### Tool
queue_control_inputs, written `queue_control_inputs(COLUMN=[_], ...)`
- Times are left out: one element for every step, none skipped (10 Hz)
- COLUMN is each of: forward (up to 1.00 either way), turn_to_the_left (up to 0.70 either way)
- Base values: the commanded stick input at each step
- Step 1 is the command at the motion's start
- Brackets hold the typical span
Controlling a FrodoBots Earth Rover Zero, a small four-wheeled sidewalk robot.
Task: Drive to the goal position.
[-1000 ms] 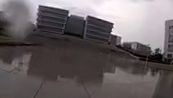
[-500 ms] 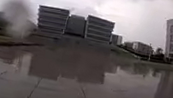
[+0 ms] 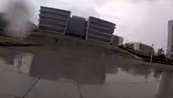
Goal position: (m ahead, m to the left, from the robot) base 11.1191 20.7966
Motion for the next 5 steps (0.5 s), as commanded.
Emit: queue_control_inputs(forward=[0.7, 0.7, 0.7, 0.7, 0.7], turn_to_the_left=[0.0, 0.0, 0.0, 0.0, 0.0])
